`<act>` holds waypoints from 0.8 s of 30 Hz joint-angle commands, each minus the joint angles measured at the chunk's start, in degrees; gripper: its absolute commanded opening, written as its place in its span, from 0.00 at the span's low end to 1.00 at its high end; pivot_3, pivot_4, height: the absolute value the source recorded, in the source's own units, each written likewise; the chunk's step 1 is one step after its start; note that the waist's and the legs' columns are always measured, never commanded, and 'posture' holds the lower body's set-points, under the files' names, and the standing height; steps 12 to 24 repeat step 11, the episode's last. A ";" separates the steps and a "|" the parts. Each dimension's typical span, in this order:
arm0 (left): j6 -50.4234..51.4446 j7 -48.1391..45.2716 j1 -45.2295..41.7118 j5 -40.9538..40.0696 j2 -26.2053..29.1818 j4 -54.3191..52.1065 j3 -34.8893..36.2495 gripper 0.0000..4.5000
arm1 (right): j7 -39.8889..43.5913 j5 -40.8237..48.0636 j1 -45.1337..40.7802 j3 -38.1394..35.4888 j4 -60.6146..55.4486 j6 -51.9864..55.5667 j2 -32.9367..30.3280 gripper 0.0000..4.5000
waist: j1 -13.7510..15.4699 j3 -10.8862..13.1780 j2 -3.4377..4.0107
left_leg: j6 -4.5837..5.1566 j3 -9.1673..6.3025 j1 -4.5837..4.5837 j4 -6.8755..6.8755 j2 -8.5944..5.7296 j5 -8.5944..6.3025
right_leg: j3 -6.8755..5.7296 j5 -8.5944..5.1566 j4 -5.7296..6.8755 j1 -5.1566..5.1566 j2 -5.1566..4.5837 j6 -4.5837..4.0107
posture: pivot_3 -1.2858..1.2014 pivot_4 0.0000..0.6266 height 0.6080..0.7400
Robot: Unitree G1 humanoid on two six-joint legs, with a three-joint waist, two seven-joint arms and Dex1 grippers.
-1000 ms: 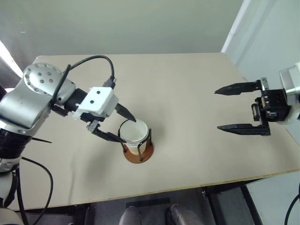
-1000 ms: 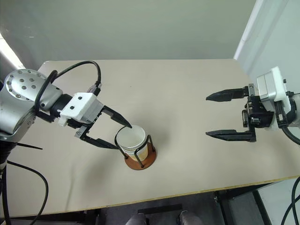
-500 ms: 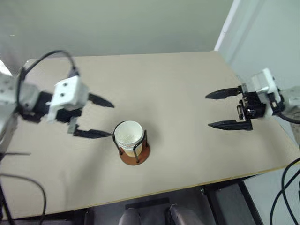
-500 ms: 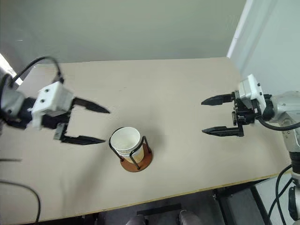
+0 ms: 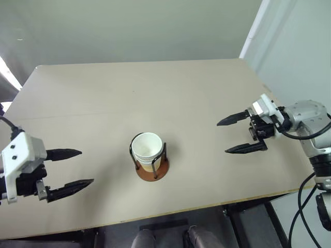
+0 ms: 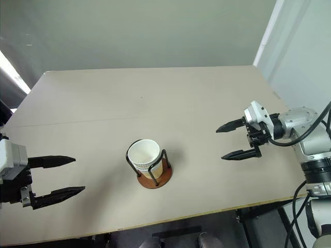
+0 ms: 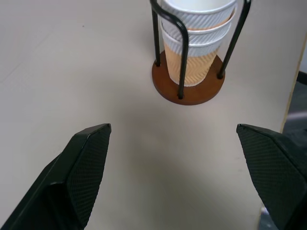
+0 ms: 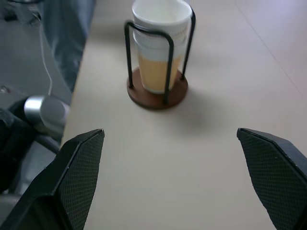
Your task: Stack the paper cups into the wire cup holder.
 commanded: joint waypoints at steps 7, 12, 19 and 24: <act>2.54 6.33 3.45 -5.96 -3.09 -7.44 4.38 0.99 | 0.24 2.49 -4.24 2.48 1.15 0.01 1.03 1.00 | 0.01 0.00 0.00 | -0.04 -0.03 0.09 0.01 -0.02 0.02 | -0.01 0.00 0.00 0.10 0.01 0.00 | 0.52 0.24 1.00; 2.66 8.71 5.67 -7.24 -4.61 -8.98 6.03 0.99 | 0.24 2.12 -6.54 4.14 3.70 -1.42 1.64 1.00 | 0.03 0.00 0.01 | -0.05 -0.02 0.07 0.01 -0.03 0.02 | 0.02 0.00 -0.04 0.10 0.00 0.00 | 0.52 0.24 1.00; 2.66 8.71 5.67 -7.24 -4.61 -8.98 6.03 0.99 | 0.24 2.12 -6.54 4.14 3.70 -1.42 1.64 1.00 | 0.03 0.00 0.01 | -0.05 -0.02 0.07 0.01 -0.03 0.02 | 0.02 0.00 -0.04 0.10 0.00 0.00 | 0.52 0.24 1.00; 2.66 8.71 5.67 -7.24 -4.61 -8.98 6.03 0.99 | 0.24 2.12 -6.54 4.14 3.70 -1.42 1.64 1.00 | 0.03 0.00 0.01 | -0.05 -0.02 0.07 0.01 -0.03 0.02 | 0.02 0.00 -0.04 0.10 0.00 0.00 | 0.52 0.24 1.00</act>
